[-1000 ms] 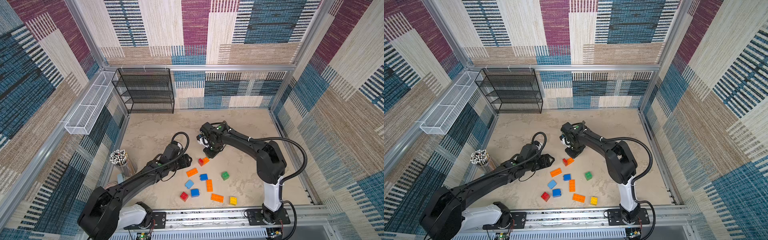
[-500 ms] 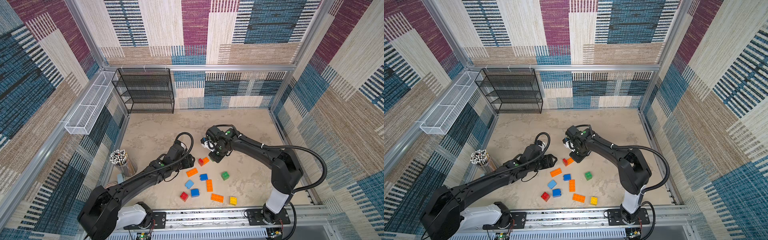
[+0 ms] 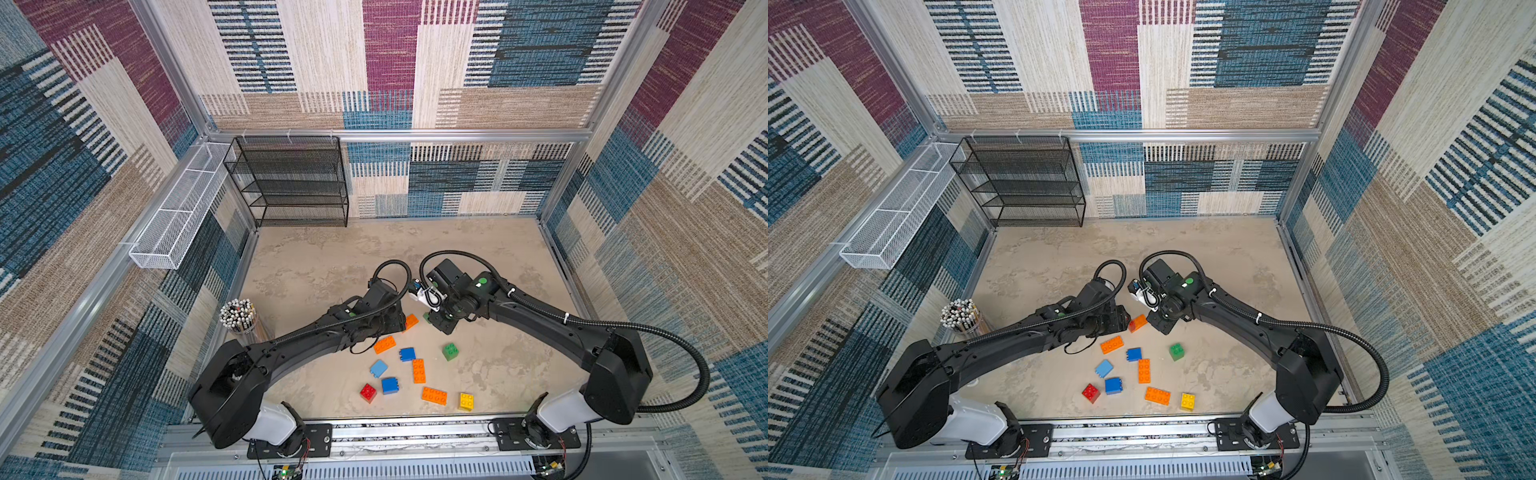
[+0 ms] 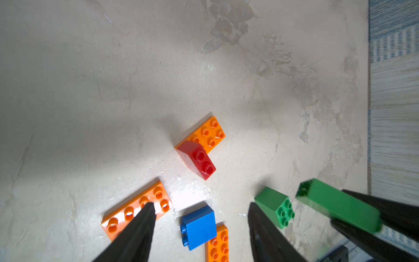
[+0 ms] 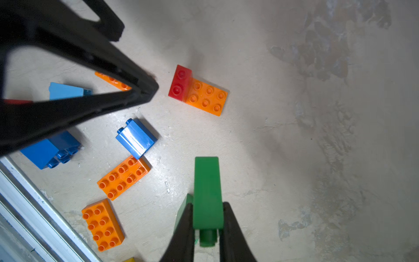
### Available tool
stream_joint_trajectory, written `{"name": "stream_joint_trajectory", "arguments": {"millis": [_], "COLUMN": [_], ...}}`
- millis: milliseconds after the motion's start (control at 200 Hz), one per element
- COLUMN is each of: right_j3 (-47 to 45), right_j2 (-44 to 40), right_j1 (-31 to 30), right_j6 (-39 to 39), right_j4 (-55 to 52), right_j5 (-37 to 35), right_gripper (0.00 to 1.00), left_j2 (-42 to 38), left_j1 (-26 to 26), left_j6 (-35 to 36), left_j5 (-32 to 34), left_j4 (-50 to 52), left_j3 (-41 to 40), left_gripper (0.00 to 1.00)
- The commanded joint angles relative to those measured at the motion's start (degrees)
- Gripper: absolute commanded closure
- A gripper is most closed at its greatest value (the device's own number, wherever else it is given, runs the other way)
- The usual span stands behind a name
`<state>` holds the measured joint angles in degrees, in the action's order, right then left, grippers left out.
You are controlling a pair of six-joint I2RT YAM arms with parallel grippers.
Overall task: Assemble the letter p with lego
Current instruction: Adjust the lego brick at the center of the board.
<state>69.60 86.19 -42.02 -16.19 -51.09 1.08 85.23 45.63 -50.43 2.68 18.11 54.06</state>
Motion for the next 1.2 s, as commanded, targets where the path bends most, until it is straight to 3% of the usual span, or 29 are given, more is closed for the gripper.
{"name": "stream_joint_trajectory", "arguments": {"millis": [0,220,411,656,766,1192], "right_j3": [-0.9,-2.71,-2.98,-3.01,-3.32,-5.96], "right_j2": [-2.28,-8.85,-8.17,-6.03,-3.88,-1.0], "right_j1": [-0.03,-1.52,-1.48,-1.36,-1.19,-0.53], "right_j6": [-0.96,-0.43,0.23,3.82,6.23,14.72], "right_j4": [3.8,7.28,7.92,8.43,8.31,8.95], "right_j5": [1.02,1.44,1.43,0.47,0.21,3.1], "right_gripper": [1.0,1.0,1.0,1.0,1.0,1.0], "left_j2": [3.6,11.36,15.91,17.98,17.82,13.16], "left_j1": [0.51,1.22,1.27,1.16,1.17,0.26], "left_j6": [-3.41,-3.59,-3.03,-1.96,-1.54,0.8], "left_j5": [2.27,2.32,3.46,3.4,3.38,3.21], "left_j4": [3.52,4.38,7.37,6.15,5.06,-0.22], "left_j3": [2.84,9.06,12.89,12.24,11.69,6.52], "left_gripper": [0.36,0.41,0.48,0.66,0.73,0.83]}}
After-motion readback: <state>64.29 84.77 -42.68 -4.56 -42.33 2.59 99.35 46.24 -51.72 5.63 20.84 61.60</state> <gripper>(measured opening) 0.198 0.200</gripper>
